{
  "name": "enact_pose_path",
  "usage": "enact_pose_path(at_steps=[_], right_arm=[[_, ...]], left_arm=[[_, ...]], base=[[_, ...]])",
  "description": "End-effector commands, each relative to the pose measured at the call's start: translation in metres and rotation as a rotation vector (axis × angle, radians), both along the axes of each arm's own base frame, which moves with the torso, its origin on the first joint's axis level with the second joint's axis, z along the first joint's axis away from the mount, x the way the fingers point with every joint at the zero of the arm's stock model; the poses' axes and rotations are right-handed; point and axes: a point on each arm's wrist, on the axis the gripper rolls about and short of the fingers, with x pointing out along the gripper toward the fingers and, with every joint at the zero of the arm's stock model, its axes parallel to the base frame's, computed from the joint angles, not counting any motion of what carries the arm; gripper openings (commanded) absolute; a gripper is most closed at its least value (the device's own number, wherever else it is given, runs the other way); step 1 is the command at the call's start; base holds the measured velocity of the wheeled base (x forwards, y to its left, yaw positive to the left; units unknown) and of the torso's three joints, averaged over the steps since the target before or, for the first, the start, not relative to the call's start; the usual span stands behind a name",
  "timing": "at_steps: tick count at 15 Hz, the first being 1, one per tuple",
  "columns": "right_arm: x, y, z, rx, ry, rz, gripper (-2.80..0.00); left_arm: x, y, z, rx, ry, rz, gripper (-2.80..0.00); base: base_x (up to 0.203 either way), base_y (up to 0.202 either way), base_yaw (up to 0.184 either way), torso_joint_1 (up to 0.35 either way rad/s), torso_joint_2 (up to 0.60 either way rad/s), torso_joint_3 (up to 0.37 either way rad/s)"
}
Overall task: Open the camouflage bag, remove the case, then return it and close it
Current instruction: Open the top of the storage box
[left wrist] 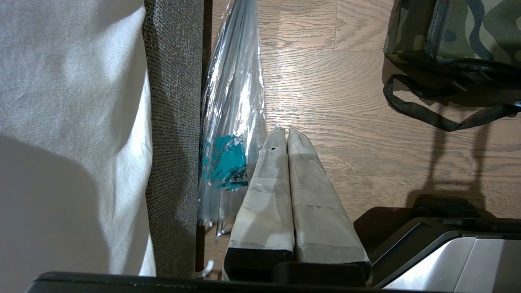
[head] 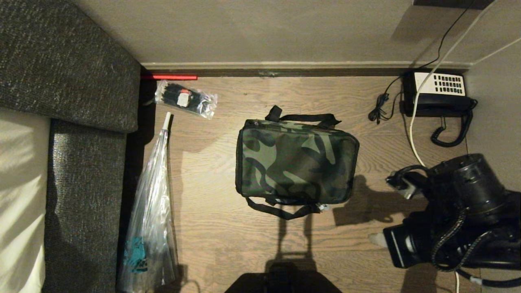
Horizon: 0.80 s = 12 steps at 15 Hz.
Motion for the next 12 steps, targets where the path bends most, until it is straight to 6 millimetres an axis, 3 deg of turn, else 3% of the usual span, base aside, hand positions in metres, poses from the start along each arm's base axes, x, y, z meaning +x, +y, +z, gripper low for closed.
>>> enact_pose_path(at_steps=[1,5,6,12], right_arm=[[0.005,0.02,-0.038,-0.022,0.015,0.062,-2.8],[0.003,0.024,-0.075,-0.059,0.04,0.091,-2.8],[0.007,0.027,-0.081,-0.05,0.03,0.094,0.0],[0.033,0.059,-0.109,0.016,-0.14,0.167,0.0]], left_arm=[[0.0,0.0,0.0,0.0,0.003,0.0,-2.8],[0.0,0.0,0.0,0.0,0.003,0.0,-2.8],[0.0,0.0,0.0,0.0,0.003,0.0,-2.8],[0.0,0.0,0.0,0.0,0.003,0.0,-2.8]], base=[[0.0,0.0,0.0,0.0,0.0,0.0],[0.0,0.0,0.0,0.0,0.0,0.0],[0.0,0.0,0.0,0.0,0.0,0.0],[0.0,0.0,0.0,0.0,0.0,0.0]])
